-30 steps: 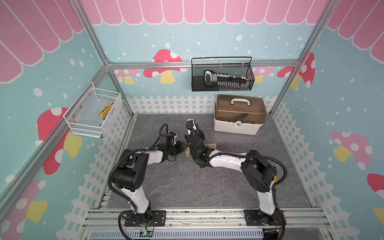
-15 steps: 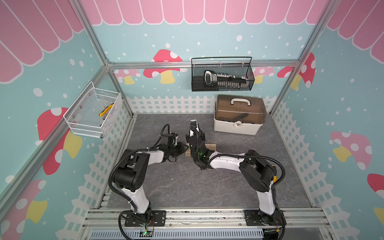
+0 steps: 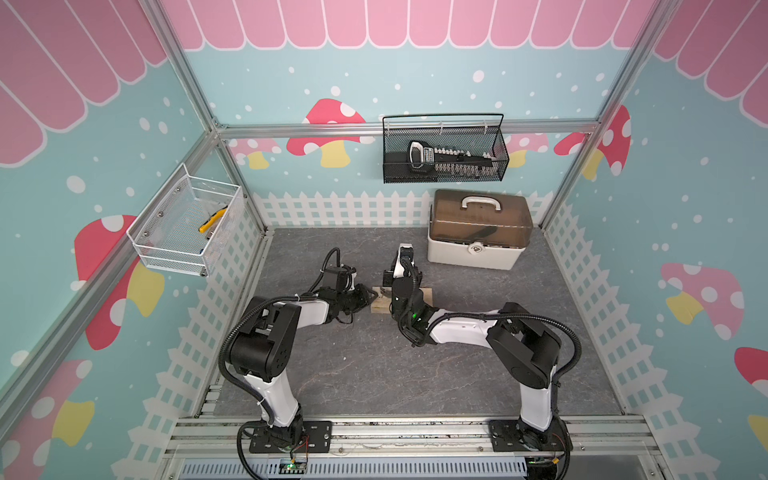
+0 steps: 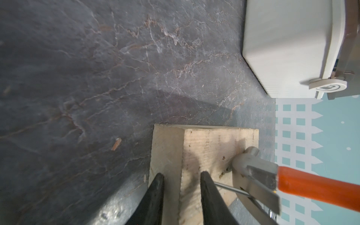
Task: Use a claw hammer to pull out a nail
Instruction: Remove the nail from the mounting plate.
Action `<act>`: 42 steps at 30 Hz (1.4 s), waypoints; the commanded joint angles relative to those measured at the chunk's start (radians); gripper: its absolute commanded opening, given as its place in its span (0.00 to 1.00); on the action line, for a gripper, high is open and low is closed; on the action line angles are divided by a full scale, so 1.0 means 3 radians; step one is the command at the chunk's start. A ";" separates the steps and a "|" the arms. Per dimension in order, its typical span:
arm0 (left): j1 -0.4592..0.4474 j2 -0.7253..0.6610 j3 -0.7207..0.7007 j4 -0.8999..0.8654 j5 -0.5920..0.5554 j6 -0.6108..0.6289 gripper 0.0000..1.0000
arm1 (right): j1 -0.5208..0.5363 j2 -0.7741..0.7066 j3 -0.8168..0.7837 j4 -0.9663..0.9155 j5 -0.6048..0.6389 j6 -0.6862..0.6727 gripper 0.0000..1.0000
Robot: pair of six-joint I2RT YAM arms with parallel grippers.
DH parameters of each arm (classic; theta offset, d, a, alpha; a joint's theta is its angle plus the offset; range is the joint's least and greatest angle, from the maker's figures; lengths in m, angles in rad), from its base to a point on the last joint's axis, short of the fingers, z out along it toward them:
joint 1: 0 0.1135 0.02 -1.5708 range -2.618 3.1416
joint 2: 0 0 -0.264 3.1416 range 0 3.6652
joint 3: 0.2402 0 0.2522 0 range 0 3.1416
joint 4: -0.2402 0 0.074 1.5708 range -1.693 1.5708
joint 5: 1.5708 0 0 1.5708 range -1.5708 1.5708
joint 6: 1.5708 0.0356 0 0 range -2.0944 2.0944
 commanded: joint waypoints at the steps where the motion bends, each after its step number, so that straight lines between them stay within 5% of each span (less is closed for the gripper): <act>1: -0.0022 0.0046 0.0065 -0.0041 -0.0057 0.0047 0.32 | -0.0006 -0.0016 -0.0190 -0.0031 -0.0004 0.0450 0.00; 42: -0.0036 0.0036 0.0092 -0.0219 -0.0184 0.0131 0.32 | -0.0312 -0.0379 -0.0771 -0.0065 -0.0186 0.1553 0.00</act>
